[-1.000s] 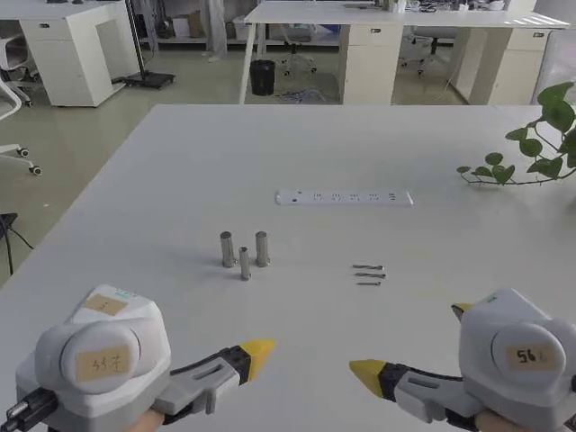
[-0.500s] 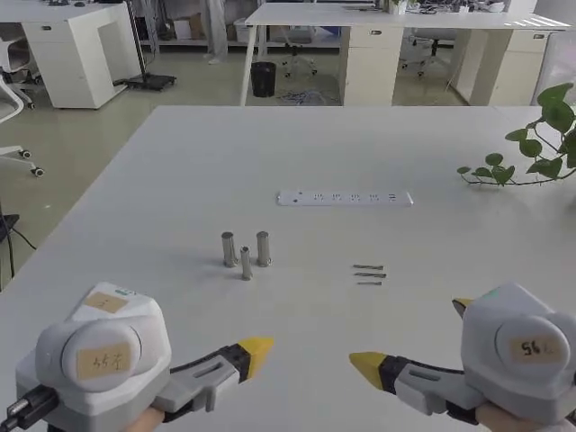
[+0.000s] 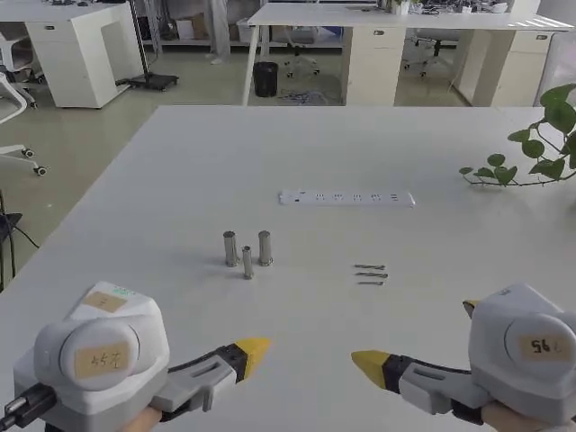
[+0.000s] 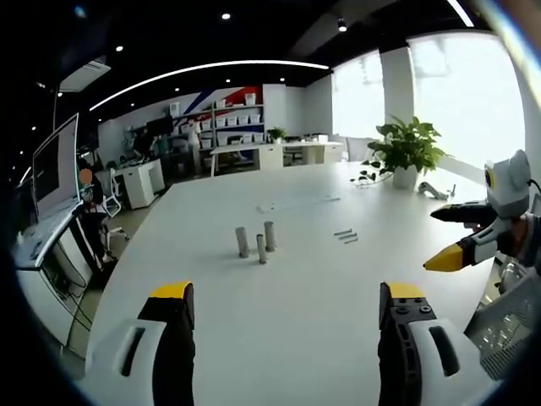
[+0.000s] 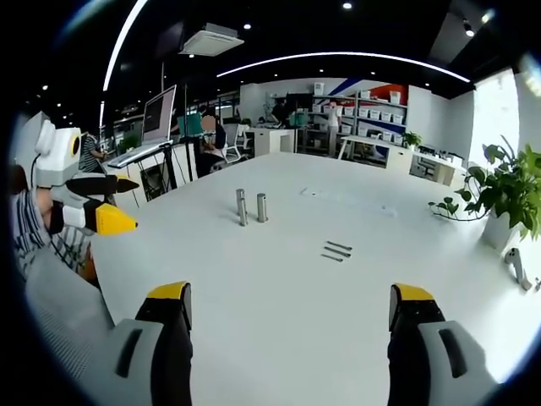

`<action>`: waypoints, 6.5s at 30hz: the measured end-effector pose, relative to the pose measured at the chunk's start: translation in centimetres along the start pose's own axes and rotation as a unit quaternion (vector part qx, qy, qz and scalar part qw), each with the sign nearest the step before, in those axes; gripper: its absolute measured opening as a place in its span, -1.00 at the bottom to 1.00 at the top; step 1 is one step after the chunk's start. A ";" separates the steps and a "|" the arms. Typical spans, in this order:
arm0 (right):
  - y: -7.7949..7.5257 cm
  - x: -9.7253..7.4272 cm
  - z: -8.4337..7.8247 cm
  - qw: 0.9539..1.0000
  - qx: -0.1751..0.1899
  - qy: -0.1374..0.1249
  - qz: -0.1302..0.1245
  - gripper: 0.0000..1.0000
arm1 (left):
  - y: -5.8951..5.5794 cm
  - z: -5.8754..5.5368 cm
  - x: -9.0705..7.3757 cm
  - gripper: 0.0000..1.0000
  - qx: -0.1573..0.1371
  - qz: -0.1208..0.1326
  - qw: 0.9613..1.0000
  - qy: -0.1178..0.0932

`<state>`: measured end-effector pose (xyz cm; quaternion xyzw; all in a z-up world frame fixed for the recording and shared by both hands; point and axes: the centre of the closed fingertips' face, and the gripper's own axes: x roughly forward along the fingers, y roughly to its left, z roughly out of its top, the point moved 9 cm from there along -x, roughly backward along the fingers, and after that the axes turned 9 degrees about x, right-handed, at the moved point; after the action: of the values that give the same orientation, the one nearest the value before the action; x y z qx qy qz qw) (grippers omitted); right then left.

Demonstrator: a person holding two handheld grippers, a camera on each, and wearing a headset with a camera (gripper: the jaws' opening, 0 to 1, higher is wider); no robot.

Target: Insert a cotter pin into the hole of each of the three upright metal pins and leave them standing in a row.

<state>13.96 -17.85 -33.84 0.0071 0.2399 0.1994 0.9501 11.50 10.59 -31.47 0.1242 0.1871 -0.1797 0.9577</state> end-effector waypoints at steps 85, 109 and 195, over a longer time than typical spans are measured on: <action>-0.9 4.2 0.2 0.998 0.009 0.007 0.061 0.72 | 5.8 -1.7 21.9 -0.59 0.034 -0.069 0.997 0.018; -1.4 4.6 -0.8 0.998 0.021 0.028 0.048 0.70 | 5.6 -2.2 22.5 -0.90 0.046 -0.077 0.995 0.038; -5.0 5.6 -0.2 0.990 -0.037 0.121 0.058 0.22 | -3.7 -2.6 16.7 -0.23 0.062 -0.210 0.975 0.034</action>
<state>20.27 -20.28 -37.09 -0.0380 0.3448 0.2621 0.9005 23.68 3.08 -41.12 0.1473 0.2300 -0.3839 0.8821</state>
